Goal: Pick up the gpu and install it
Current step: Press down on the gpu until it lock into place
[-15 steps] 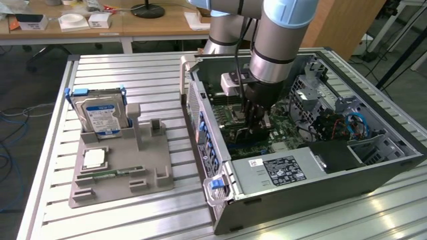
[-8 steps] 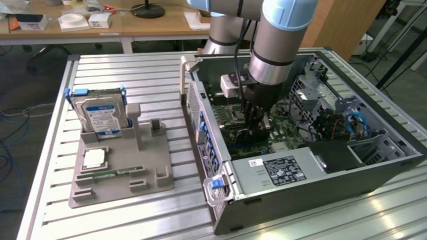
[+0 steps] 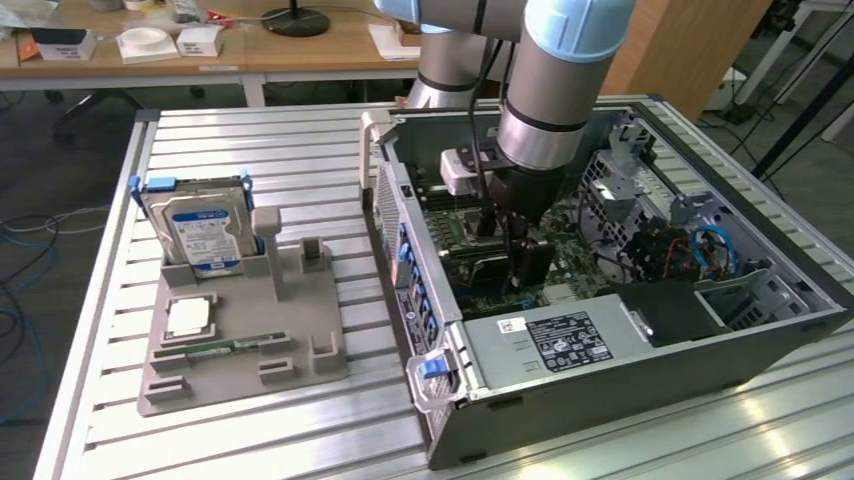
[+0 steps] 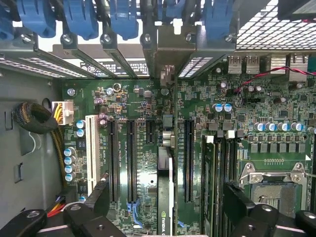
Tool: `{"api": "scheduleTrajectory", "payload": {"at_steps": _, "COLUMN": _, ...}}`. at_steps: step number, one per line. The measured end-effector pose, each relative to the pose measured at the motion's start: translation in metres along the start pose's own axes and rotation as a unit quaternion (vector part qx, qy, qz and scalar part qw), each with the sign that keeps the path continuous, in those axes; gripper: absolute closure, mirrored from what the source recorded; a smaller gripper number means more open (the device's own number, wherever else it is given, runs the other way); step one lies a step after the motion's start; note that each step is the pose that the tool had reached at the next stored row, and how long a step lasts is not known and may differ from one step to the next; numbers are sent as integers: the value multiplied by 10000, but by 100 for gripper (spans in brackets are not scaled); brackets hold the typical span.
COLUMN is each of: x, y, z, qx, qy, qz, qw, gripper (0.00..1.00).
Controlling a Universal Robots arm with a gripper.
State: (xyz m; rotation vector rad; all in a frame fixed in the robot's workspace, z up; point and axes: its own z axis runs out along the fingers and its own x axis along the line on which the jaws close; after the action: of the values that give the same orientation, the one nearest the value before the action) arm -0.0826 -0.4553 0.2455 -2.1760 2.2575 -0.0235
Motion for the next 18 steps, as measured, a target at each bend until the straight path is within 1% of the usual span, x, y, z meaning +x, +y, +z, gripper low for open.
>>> {"api": "scheduleTrajectory", "payload": {"at_steps": 18, "x": 0, "y": 0, "z": 0, "qx": 0, "qy": 0, "qz": 0, "qw": 10000, "gripper": 1}}
